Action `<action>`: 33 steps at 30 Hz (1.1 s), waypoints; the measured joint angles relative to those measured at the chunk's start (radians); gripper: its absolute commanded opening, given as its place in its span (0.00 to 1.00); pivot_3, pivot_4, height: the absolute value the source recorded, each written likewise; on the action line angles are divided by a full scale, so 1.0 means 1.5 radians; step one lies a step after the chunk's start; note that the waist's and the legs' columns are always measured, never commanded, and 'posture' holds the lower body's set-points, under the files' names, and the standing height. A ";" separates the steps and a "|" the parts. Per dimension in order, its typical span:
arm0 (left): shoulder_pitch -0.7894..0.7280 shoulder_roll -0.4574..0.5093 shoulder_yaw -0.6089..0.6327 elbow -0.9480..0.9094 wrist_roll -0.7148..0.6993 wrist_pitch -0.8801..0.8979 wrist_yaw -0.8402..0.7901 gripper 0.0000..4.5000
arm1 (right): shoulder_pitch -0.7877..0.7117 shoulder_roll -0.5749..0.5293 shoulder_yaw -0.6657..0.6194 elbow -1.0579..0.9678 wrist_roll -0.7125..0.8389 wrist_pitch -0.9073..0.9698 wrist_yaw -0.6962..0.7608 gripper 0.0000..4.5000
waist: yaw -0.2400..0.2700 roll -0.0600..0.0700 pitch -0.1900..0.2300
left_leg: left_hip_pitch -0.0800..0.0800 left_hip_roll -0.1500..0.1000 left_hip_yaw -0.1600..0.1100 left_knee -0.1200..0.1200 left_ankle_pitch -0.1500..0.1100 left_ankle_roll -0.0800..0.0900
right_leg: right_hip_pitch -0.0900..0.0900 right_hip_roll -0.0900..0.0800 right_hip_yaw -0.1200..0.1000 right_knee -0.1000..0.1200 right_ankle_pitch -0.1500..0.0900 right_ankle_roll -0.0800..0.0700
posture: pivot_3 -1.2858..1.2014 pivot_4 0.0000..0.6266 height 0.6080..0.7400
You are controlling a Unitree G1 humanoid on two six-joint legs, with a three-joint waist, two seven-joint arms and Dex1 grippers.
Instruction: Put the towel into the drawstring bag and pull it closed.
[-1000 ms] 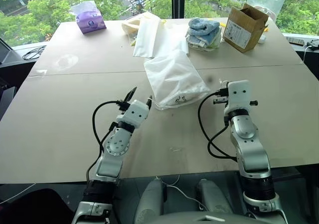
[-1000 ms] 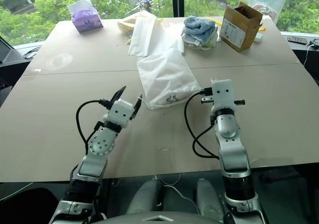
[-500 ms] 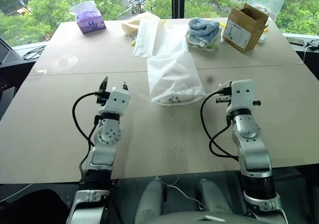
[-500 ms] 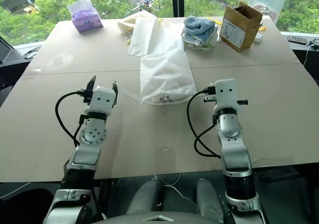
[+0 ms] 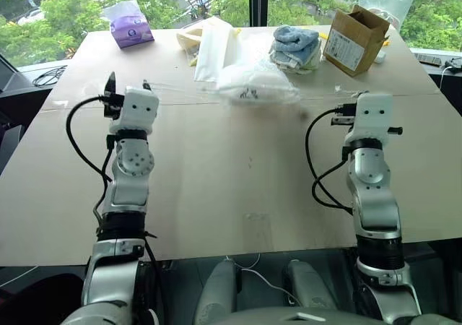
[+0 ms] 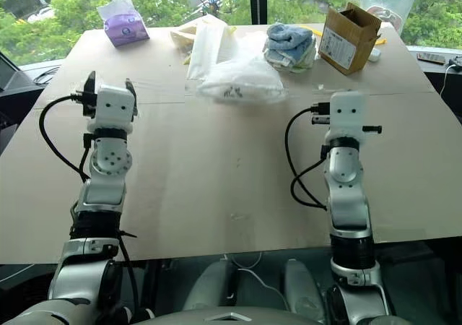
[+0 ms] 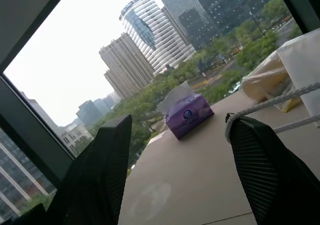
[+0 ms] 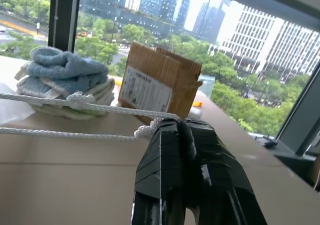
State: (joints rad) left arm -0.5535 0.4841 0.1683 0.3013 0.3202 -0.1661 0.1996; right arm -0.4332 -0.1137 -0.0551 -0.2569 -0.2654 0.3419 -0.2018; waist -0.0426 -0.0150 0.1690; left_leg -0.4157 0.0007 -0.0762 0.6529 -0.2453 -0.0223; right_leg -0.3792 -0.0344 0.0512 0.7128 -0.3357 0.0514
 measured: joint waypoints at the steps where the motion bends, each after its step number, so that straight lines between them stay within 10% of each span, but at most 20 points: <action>1: -0.023 0.008 -0.002 0.007 0.001 -0.009 0.000 0.67 | -0.022 -0.019 -0.005 0.006 -0.004 -0.009 -0.003 0.00 | 0.000 0.000 0.000 | 0.000 0.000 0.000 0.000 0.000 0.000 | 0.000 0.000 0.000 0.000 0.000 0.000 | 0.52 0.24 1.00; 15: -0.213 0.071 -0.015 0.102 0.011 -0.055 0.013 0.67 | -0.209 -0.158 -0.051 0.086 -0.018 -0.082 -0.010 0.00 | -0.012 0.000 0.000 | 0.000 -0.003 0.000 0.000 0.000 0.000 | -0.001 -0.001 0.000 0.000 0.000 0.000 | 0.52 0.24 1.00; 33: -0.185 0.086 -0.023 0.196 -0.006 -0.035 0.039 0.67 | -0.166 -0.130 -0.139 0.115 0.027 -0.036 -0.086 0.00 | -0.018 0.000 0.000 | 0.000 -0.003 0.000 0.000 0.000 0.000 | -0.001 -0.001 0.001 0.001 0.000 0.000 | 0.52 0.24 1.00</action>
State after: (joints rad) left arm -0.8307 0.6136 0.1342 0.5958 0.3109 -0.2187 0.2586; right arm -0.6819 -0.3093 -0.2635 -0.0848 -0.2247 0.2876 -0.3314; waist -0.0702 -0.0152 0.1690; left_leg -0.4161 -0.0039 -0.0759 0.6531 -0.2452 -0.0224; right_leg -0.3803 -0.0356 0.0521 0.7137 -0.3357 0.0514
